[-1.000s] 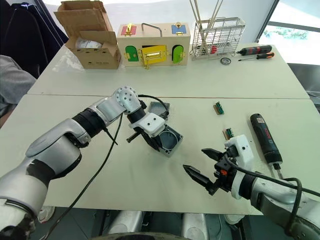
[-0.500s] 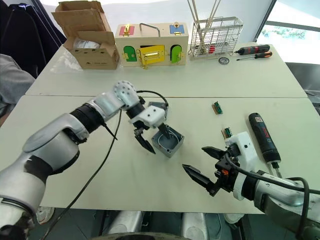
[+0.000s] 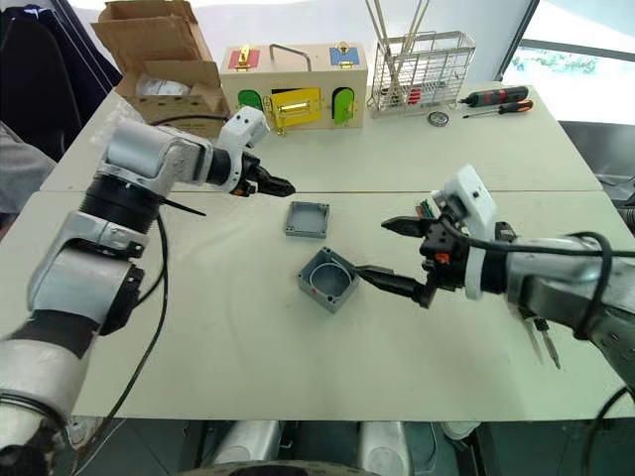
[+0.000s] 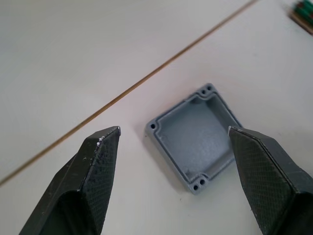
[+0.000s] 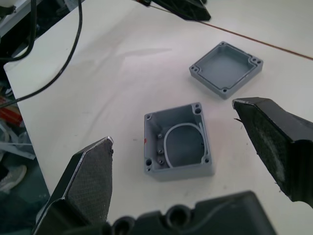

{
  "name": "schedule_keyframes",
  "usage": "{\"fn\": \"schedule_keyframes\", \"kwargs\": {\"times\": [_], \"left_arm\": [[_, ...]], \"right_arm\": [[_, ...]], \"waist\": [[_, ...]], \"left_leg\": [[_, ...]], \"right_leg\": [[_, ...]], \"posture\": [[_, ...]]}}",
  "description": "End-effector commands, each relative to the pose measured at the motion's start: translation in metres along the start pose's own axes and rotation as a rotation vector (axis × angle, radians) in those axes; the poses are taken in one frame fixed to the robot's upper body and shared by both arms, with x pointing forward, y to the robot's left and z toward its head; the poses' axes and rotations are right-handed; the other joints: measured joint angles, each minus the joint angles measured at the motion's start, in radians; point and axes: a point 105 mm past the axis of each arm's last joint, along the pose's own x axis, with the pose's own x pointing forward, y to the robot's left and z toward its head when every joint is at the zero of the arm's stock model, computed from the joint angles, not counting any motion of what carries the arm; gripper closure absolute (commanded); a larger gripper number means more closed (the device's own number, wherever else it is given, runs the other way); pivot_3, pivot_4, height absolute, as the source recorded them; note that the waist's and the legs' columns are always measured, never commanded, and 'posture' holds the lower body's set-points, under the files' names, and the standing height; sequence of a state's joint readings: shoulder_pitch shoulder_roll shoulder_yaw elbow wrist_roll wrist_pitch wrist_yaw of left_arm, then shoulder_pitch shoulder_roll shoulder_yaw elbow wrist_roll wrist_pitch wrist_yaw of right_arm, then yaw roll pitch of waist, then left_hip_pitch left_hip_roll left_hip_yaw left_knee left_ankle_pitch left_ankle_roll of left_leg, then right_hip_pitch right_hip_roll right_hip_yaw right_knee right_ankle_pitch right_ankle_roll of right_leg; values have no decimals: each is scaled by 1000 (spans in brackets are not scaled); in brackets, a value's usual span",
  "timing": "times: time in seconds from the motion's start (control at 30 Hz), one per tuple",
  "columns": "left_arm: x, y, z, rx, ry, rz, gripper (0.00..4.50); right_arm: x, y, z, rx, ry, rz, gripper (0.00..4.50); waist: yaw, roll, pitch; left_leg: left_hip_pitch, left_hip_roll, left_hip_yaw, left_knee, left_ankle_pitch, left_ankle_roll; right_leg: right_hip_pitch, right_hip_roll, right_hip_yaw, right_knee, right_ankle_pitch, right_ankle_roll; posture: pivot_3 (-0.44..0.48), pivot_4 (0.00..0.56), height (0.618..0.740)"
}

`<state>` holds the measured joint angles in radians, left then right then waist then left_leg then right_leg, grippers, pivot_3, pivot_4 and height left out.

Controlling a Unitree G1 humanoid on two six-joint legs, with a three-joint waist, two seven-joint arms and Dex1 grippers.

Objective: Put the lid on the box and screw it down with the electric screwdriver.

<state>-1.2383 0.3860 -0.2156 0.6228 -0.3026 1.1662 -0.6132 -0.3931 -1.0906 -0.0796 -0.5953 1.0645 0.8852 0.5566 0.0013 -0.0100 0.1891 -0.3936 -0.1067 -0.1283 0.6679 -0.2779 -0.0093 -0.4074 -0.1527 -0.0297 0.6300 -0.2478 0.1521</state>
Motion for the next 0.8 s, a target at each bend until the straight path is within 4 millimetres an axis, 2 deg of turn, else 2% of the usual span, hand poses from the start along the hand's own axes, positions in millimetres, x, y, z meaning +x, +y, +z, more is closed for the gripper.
{"fn": "schedule_keyframes", "kwargs": {"times": [0.03,0.2,0.5,0.6,0.63,0.67,0.77,0.8], "left_arm": [[0,10,-3,-74,-5,79,890],[20,8,-13,-101,30,115,890],[48,2,-31,33,91,155,890],[57,-4,-33,53,93,137,1746],[59,-6,-34,62,96,133,2342],[60,-6,-35,68,98,131,2706],[61,-8,-37,72,102,122,4206],[61,-7,-35,66,89,122,4424]], "right_arm": [[5,-4,6,-63,-17,20,0],[7,-15,9,-132,-8,-13,0],[6,-8,14,-141,-38,-55,0],[6,-6,10,-124,-34,-76,0],[5,-6,8,-117,-30,-83,0],[5,-6,7,-109,-27,-90,0],[4,-8,1,-84,-17,-113,0],[4,-10,-2,-56,-26,-127,0]], "waist": [[0,0,0],[7,0,0],[16,0,0],[24,0,-1],[26,0,-1],[28,0,-1],[34,0,-1],[35,0,-1]], "left_leg": [[0,0,0,0,0,-1],[-2,0,0,-1,2,-3],[-2,0,0,0,2,-4],[-1,-1,-1,0,2,-5],[-1,-1,-1,0,2,-5],[-1,-1,-1,0,2,-5],[-1,-1,-1,0,2,-5],[0,-1,0,0,2,-5]], "right_leg": [[-1,0,0,0,0,0],[-3,0,0,1,0,-1],[-2,-1,0,1,1,-1],[-1,-2,0,1,1,-2],[-1,-2,0,1,1,-2],[-1,-2,0,1,1,-2],[-1,-2,0,1,1,-2],[-1,-2,0,1,1,-2]], "posture": [[0,150,740],[0,150,740],[0,150,740],[0,150,740],[0,150,740],[0,150,740],[0,150,740],[0,150,740]]}}
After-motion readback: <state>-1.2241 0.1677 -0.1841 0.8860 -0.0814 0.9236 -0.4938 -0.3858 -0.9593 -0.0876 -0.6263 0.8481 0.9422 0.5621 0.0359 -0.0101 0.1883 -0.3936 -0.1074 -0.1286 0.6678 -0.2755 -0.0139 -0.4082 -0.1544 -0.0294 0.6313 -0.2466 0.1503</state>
